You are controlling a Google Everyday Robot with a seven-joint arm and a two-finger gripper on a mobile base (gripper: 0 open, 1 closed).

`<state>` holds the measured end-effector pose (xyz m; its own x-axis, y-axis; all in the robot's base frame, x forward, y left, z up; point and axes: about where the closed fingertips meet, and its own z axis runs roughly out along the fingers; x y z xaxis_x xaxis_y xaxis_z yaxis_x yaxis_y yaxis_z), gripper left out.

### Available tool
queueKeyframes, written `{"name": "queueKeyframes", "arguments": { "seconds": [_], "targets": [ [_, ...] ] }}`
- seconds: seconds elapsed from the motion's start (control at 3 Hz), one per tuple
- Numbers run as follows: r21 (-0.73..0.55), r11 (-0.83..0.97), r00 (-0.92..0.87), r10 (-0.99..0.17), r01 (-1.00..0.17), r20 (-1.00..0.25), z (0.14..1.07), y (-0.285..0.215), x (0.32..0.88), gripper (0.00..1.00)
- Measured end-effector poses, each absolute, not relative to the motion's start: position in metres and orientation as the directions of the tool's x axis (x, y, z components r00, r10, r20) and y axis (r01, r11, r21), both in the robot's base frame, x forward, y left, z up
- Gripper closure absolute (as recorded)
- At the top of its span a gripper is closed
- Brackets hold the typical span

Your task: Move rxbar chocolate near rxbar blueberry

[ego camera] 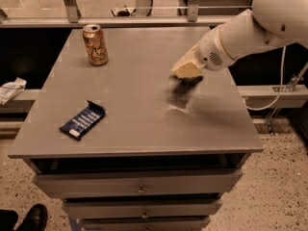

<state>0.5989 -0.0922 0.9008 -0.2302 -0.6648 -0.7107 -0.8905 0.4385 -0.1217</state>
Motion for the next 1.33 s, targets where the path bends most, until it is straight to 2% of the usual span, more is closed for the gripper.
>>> {"name": "queueKeyframes", "arguments": {
  "seconds": [0.67, 1.0, 1.33],
  "targets": [
    [0.016, 0.158, -0.112, -0.617, -0.987, -0.779, 0.905, 0.011, 0.497, 1.0],
    [0.027, 0.12, -0.095, -0.609, -0.992, -0.787, 0.908, 0.025, 0.486, 0.87],
    [0.026, 0.115, -0.091, -0.611, -0.993, -0.787, 0.908, 0.027, 0.485, 0.64]
  ]
}}
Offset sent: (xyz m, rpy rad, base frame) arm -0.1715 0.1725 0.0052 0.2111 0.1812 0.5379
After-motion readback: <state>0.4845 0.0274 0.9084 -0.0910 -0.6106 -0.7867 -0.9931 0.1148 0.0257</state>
